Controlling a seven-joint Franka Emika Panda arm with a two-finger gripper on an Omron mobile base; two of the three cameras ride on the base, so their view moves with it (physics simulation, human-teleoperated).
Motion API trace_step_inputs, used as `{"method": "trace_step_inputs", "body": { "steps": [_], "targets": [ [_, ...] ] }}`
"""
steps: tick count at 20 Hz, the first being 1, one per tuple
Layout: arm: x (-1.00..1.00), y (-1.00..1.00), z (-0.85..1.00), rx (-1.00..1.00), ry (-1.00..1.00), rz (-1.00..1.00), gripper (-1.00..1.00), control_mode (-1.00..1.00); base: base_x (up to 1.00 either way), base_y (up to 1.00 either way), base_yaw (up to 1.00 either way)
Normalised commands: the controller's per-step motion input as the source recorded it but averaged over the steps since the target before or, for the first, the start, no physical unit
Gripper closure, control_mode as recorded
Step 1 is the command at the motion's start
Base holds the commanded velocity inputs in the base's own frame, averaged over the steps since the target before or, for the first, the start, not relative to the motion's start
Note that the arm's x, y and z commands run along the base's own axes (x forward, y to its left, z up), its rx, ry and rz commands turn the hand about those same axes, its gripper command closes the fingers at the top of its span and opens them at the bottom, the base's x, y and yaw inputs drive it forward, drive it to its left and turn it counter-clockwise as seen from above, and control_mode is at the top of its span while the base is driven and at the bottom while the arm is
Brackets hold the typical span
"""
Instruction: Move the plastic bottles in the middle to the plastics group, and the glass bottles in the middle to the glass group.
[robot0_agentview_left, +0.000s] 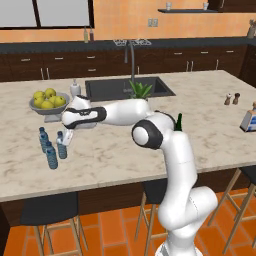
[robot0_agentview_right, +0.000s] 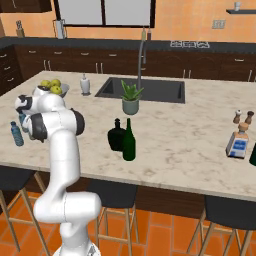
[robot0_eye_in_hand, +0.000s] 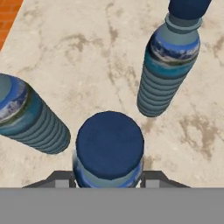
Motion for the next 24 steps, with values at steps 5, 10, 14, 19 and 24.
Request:
{"method": "trace_step_inputs", "body": {
  "steps": [5, 10, 14, 19, 24],
  "targets": [
    [0.0, 0.01, -0.47, 0.0, 0.0, 0.0, 1.0, -1.0, 0.0, 0.0, 0.0],
    [0.0, 0.0, 0.0, 0.0, -0.02, 0.0, -1.0, -1.0, 0.0, 0.0, 0.0],
    [0.0, 0.0, 0.0, 0.0, -0.03, 0.0, -1.0, -1.0, 0.0, 0.0, 0.0],
    [0.0, 0.0, 0.0, 0.0, 0.0, 0.0, -1.0, -1.0, 0.0, 0.0, 0.0],
    [-0.02, -0.1, 0.17, 0.02, -0.08, 0.0, -1.0, -1.0, 0.0, 0.0, 0.0]
  ]
}}
